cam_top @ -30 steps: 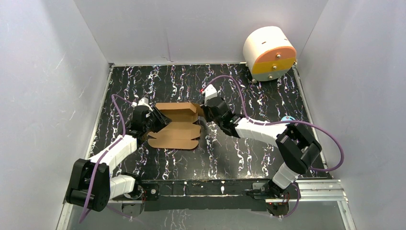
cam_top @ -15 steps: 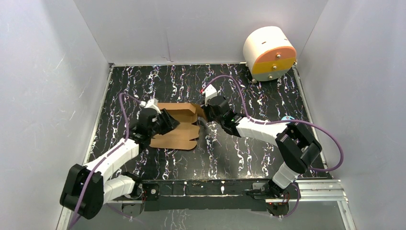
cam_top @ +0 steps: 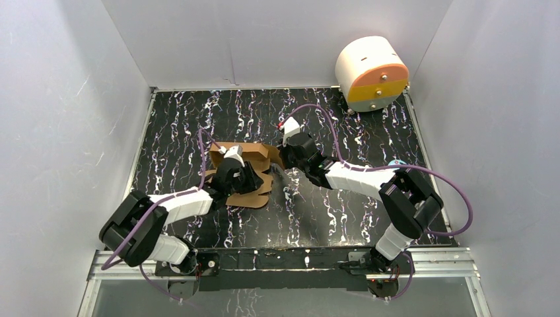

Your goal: Fold the paper box

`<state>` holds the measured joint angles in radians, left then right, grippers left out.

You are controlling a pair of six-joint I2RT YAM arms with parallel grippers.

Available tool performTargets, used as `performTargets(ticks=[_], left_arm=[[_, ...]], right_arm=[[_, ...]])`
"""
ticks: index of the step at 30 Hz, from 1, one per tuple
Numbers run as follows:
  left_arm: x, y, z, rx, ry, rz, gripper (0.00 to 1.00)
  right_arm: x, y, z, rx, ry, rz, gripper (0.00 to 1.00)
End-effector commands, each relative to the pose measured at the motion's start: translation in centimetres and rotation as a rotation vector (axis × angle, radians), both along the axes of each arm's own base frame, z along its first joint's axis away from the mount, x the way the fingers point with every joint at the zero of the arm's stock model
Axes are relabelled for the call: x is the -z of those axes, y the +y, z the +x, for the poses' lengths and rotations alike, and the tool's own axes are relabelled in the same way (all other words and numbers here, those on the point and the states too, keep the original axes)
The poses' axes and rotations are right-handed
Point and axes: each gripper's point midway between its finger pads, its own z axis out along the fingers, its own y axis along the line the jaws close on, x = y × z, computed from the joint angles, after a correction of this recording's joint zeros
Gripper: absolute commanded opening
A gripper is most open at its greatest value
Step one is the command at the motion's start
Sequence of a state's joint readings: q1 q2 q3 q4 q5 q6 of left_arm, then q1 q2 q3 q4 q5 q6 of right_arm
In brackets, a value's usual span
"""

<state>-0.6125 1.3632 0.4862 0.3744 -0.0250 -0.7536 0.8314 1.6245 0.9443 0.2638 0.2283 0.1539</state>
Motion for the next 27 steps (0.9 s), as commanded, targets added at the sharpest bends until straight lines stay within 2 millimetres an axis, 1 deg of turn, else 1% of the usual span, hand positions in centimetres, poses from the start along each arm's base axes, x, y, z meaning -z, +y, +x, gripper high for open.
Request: performTargets(ticks=[1,6,13,21,23,27], left_arm=[[-0.3,-0.5,0.9,-0.003,-0.071,-0.001,0.30],[1.8,-0.7,0.7,-0.006,-0.026,0.020,0.27],[3.6,-1.6,0.9,-0.012,0.019,0.013,0.24],[3.7,-4.4,1.3,0.011,0.028,-0.056,0.22],[3.9,-4.9,1.3,0.013,0.034,-0.069,0.21],[3.5,-5.4,1.4,0.014,0.028,-0.093,0.21]], right_arm=[[-0.9,0.7,0.0,0.019,0.021,0.082,0.00],[-0.8,1.1,-0.3,0.035,0.063,0.117,0.00],[-0.6,0.9,-0.2,0.092,0.102,0.154,0.00],[-0.4,1.0,-0.6,0.134,0.142,0.228,0.00],[-0.1,0.9,-0.7,0.144,0.141,0.234,0.00],[0.8,0.1,-0.8,0.187,0.123,0.230,0.00]])
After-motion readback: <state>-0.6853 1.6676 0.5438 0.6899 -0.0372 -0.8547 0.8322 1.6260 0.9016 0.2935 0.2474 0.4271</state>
